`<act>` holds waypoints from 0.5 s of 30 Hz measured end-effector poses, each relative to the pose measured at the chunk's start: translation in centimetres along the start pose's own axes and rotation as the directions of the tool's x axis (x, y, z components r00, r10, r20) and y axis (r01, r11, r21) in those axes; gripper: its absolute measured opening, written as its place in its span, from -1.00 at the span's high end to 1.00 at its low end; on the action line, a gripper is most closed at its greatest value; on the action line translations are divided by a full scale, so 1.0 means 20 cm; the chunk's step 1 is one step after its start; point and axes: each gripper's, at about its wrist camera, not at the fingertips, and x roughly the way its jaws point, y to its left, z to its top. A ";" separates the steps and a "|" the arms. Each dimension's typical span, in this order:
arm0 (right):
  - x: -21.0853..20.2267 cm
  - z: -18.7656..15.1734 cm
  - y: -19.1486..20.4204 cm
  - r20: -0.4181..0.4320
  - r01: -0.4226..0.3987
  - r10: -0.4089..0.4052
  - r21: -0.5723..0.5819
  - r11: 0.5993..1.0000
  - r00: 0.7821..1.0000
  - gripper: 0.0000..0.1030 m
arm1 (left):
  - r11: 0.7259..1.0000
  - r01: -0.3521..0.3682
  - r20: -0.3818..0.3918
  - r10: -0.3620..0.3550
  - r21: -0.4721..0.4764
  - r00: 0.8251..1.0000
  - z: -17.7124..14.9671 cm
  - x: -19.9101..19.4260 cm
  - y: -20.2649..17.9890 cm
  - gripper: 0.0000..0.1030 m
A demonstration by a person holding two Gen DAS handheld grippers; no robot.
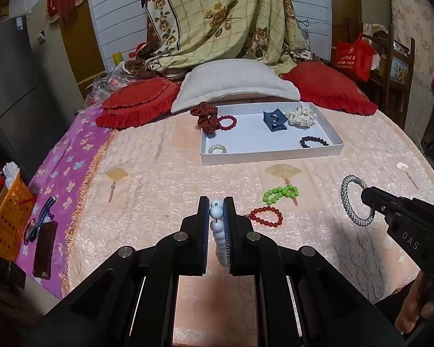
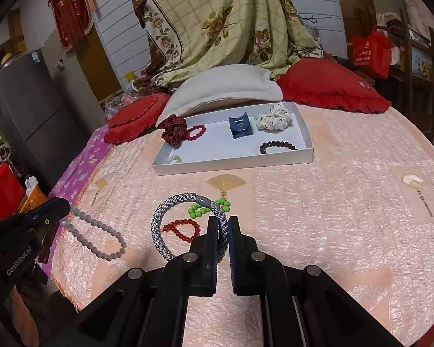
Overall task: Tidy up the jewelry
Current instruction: 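Lift the grey bangle with the right tool while the left tool lifts the pearl strand, then carry the grey bangle with the right tool while the left tool carries the pearl strand over the tray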
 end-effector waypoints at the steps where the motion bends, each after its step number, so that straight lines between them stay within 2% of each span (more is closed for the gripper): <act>1: 0.00 0.00 0.00 -0.001 -0.002 0.002 0.000 1.000 1.000 0.88 | 1.000 0.001 -0.003 -0.001 0.001 1.000 0.00 0.00 0.00 0.84; 15: 0.06 0.00 -0.06 -0.023 -0.024 0.025 0.039 0.999 0.999 0.88 | 0.999 0.026 -0.027 -0.026 0.018 0.999 0.03 0.04 -0.04 0.84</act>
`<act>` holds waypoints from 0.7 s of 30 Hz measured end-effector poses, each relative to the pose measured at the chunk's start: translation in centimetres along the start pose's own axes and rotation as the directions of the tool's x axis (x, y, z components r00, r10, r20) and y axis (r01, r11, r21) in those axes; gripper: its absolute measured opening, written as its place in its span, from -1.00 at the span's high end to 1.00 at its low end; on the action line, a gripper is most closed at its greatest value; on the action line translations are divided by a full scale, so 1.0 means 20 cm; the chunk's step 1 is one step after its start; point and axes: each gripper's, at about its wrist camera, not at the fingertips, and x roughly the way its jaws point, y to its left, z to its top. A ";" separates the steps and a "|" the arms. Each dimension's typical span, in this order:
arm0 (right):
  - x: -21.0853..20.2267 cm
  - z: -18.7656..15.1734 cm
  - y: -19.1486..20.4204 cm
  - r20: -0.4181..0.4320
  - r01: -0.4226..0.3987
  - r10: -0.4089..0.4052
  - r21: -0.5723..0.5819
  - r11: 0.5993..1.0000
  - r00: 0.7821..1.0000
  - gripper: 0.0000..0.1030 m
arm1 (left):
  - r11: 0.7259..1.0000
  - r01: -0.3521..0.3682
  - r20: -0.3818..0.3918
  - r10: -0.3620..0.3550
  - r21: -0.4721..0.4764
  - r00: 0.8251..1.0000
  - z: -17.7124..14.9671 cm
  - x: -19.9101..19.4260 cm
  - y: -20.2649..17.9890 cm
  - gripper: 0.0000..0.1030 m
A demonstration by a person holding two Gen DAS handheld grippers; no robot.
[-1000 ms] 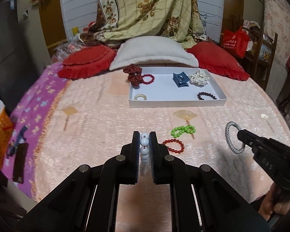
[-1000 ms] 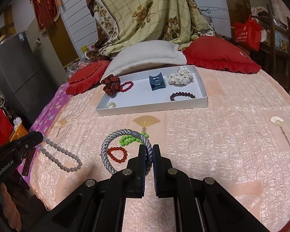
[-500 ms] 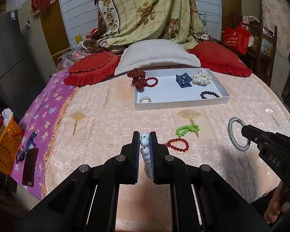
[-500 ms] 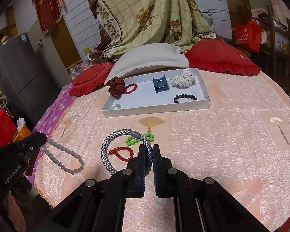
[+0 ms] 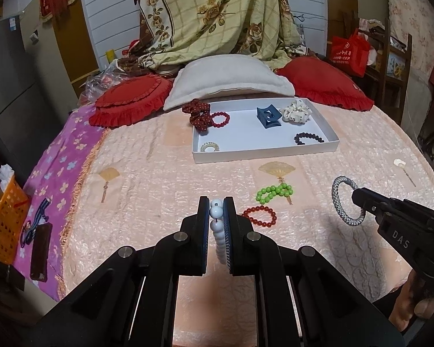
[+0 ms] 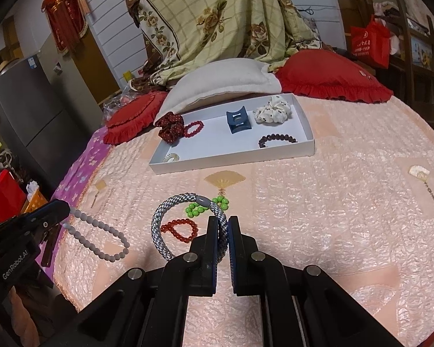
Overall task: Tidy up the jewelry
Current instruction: 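Carry the grey bangle with the right tool while the left tool carries the pearl strand over the tray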
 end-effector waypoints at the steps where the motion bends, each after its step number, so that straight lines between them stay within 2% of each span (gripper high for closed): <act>1: 0.01 0.00 -0.01 -0.002 -0.001 0.001 0.004 1.000 1.000 0.88 | 1.000 0.002 -0.004 -0.002 0.002 1.000 0.00 0.01 -0.01 0.84; 21: 0.13 0.02 -0.15 -0.024 -0.023 0.025 0.061 0.998 0.999 0.88 | 0.999 -0.012 -0.063 0.015 0.038 0.998 0.06 0.18 -0.08 0.84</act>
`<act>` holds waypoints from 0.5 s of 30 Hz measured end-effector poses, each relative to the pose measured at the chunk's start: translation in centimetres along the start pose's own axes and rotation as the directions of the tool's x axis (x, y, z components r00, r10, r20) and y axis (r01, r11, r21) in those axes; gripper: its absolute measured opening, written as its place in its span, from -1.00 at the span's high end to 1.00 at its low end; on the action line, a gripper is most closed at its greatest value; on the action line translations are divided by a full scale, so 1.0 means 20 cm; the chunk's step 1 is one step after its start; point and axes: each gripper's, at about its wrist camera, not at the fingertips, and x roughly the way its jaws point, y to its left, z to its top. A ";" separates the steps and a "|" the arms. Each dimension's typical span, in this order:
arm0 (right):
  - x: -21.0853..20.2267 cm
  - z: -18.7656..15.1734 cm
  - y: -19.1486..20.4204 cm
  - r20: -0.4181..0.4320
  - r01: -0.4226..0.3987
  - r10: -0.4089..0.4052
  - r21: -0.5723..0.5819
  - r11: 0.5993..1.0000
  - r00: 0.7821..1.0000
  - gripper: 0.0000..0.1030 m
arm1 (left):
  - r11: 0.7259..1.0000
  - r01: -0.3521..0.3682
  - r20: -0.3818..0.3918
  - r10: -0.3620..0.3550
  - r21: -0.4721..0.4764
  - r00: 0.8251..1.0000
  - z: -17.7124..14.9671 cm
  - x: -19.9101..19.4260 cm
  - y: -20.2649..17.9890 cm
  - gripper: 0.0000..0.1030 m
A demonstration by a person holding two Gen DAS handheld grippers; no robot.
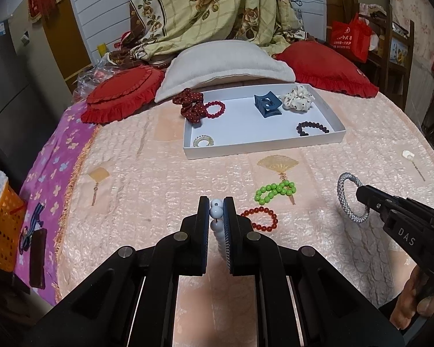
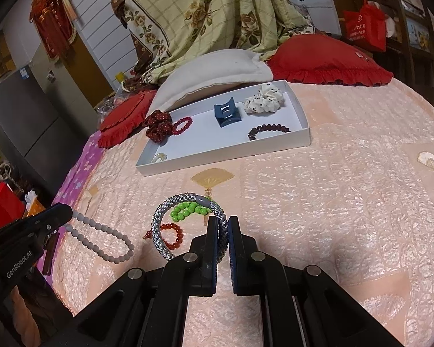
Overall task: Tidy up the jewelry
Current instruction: 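Carry the grey bangle with the right tool while the left tool carries the pearl strand over the tray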
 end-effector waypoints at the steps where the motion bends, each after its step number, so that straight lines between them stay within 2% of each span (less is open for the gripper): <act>1: 0.00 0.00 -0.01 0.001 0.000 0.000 0.001 1.000 1.000 0.88 | 1.000 -0.001 -0.002 0.001 0.002 1.000 0.00 0.01 -0.01 0.84; 12: 0.05 0.05 -0.06 -0.008 0.000 0.000 0.007 1.000 1.000 0.88 | 0.999 0.033 -0.030 -0.033 -0.005 0.999 0.08 0.10 0.01 0.84; 15: 0.06 0.10 -0.05 -0.005 -0.002 0.002 -0.007 1.000 1.000 0.88 | 0.999 0.046 -0.012 -0.046 -0.017 0.999 0.14 0.09 0.06 0.84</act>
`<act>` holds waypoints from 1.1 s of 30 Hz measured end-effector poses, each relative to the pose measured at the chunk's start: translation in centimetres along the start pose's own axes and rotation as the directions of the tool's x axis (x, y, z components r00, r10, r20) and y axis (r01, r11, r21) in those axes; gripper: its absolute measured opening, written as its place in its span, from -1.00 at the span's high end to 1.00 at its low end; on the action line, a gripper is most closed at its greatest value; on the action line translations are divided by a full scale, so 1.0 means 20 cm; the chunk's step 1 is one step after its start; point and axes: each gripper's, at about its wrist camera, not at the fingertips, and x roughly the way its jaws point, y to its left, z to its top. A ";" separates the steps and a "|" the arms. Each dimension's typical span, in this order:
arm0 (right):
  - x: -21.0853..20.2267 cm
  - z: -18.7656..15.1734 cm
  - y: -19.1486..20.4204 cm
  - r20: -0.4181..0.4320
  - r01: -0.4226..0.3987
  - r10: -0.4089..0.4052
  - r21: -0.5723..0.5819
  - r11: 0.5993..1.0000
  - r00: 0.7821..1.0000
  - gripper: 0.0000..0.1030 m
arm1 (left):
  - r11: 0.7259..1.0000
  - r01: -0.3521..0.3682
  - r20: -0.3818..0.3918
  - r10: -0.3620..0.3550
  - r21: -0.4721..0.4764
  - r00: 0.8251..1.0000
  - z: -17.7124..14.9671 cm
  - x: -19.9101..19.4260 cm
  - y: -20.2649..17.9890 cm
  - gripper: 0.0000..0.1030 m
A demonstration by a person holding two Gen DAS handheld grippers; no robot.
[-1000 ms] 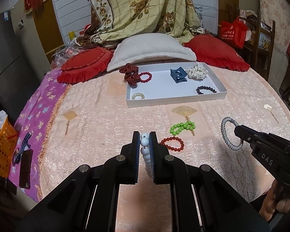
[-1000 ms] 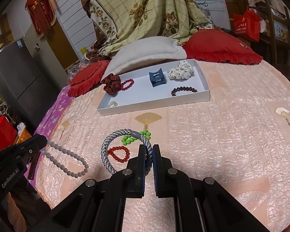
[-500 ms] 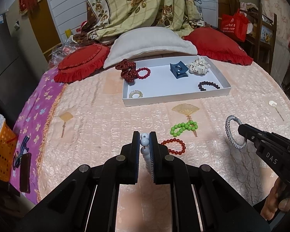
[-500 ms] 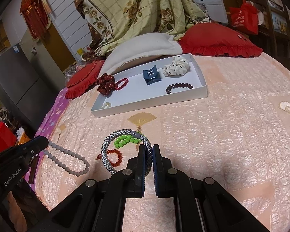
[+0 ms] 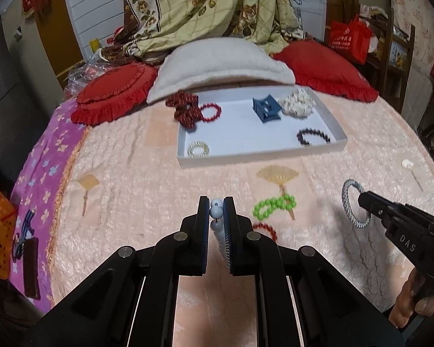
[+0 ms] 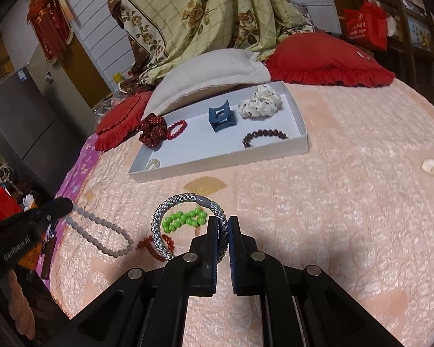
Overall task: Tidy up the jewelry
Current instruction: 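Carry the grey bangle with the right tool while the left tool carries the pearl strand over the tray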
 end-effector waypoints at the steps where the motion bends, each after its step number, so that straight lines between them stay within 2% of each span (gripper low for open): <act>1: 0.00 0.02 0.01 0.002 0.000 0.000 -0.009 1.000 1.000 0.88 | 1.000 0.004 0.008 -0.004 -0.003 1.000 0.02 -0.01 0.02 0.84; 10: 0.03 0.21 0.05 -0.002 -0.046 0.046 -0.023 0.999 0.999 0.88 | 0.998 0.058 0.048 -0.057 -0.031 0.997 0.28 -0.03 0.18 0.84; 15: -0.02 0.23 0.08 0.020 -0.047 0.048 -0.046 0.998 0.999 0.88 | 0.986 0.153 0.048 -0.151 -0.060 0.987 0.35 -0.06 0.23 0.84; 17: -0.02 0.23 0.09 0.018 -0.043 0.044 -0.054 0.998 0.999 0.88 | 0.989 0.142 0.052 -0.139 -0.042 0.989 0.37 -0.07 0.22 0.84; 23: -0.05 0.25 0.11 0.022 -0.027 0.029 -0.081 0.996 0.999 0.88 | 0.997 0.034 0.103 -0.041 0.071 0.994 0.42 -0.08 0.12 0.84; 33: -0.03 0.35 0.12 0.034 0.020 -0.017 -0.113 0.993 0.999 0.88 | 0.993 0.035 0.116 -0.048 0.116 0.992 0.52 0.01 0.03 0.84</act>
